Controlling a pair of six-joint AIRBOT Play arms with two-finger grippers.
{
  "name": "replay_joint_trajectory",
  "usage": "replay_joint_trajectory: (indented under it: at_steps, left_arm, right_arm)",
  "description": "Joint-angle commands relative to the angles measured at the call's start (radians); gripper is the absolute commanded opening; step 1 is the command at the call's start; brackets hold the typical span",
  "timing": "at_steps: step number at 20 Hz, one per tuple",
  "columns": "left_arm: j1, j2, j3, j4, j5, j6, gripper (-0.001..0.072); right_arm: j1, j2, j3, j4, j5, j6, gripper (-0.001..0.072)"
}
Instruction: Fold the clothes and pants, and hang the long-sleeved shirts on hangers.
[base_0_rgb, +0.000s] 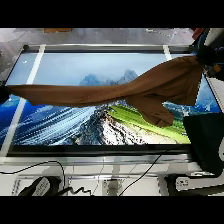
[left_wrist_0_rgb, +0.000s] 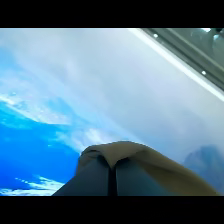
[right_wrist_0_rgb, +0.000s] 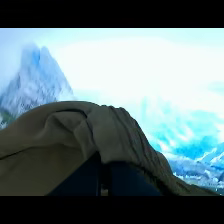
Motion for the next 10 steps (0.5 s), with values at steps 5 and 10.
replay_joint_trajectory:
  at_steps: [5, 10]
  left_arm:
    - [0.122, 0.012, 0.016, 0.198, -0.094, -0.143, 0.001]
    - [0.243, 0.031, 0.062, 0.245, -0.458, -0.039, 0.001]
  right_arm:
    - [-0.044, 0.123, -0.051, -0.031, 0.048, -0.116, 0.0029]
    - [-0.122, 0.274, -0.051, -0.009, 0.188, -0.123, 0.0029]
